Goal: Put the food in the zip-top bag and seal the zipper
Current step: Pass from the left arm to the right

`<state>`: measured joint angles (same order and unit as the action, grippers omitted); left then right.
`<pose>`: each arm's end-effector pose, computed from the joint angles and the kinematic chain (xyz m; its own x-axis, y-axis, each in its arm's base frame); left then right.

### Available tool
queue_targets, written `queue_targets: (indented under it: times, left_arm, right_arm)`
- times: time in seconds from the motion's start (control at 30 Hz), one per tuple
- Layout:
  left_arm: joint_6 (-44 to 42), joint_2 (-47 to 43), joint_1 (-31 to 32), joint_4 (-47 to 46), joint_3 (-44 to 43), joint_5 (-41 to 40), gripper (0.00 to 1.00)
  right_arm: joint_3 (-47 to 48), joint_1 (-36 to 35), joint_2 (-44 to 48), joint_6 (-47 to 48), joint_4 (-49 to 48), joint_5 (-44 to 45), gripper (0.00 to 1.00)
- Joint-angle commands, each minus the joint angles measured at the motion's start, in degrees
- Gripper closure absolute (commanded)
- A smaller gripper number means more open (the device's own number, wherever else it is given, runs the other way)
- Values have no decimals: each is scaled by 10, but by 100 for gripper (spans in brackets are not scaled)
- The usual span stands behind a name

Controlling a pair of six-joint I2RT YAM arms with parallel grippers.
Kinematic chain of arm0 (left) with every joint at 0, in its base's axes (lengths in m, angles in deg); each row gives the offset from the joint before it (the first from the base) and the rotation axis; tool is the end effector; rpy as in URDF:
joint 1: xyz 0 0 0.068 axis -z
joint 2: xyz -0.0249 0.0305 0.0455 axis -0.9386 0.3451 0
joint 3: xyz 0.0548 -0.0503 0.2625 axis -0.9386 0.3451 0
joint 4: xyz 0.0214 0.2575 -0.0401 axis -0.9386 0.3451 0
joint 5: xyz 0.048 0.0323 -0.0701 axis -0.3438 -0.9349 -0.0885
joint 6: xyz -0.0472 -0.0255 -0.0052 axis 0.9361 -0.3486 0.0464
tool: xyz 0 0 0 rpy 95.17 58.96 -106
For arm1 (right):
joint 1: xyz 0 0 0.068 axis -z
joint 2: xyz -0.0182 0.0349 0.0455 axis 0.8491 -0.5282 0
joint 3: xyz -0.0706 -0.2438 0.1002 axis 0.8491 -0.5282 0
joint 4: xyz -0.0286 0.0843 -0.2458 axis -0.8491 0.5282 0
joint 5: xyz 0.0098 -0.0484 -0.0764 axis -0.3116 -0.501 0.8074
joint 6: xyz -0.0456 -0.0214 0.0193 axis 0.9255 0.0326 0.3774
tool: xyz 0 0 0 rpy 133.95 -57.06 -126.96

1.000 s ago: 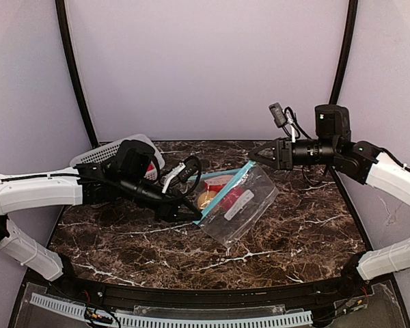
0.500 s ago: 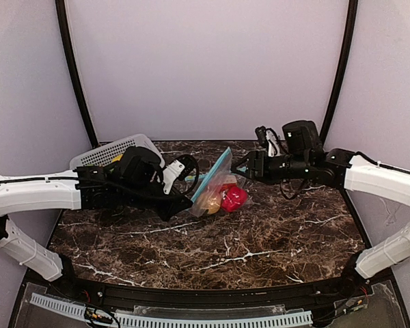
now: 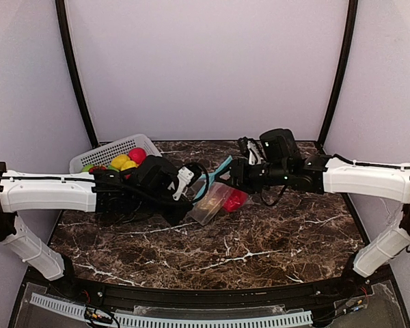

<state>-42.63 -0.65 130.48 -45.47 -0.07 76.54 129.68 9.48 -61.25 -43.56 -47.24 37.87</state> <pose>0.1641 -0.2785 0.2705 -0.4549 0.4151 -0.7879 0.7093 0.7039 -0.0387 0.2161 0.2570 0.2866 -0.8455 0.1361 -0.5164 -0.3440 0.6008 0.7216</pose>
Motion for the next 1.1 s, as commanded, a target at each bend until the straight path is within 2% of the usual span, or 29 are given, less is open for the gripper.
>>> queue_targets:
  times: [0.0,0.23,0.43,0.7,1.07]
  left_arm:
    - [11,0,7,1,-10,-13,99]
    - [13,8,14,-1,-11,-15,99]
    - [14,15,16,-1,-14,-14,99]
    - [17,16,17,-3,-12,-16,99]
    - [11,19,21,-5,-9,-14,99]
  right_arm:
    - [14,-8,-16,-19,-25,13,50]
    - [26,-11,-37,-26,-31,16,55]
    - [31,-12,-48,-29,-33,16,55]
    - [33,-12,-63,-40,-10,37,71]
    - [38,-12,-80,-44,-6,44,81]
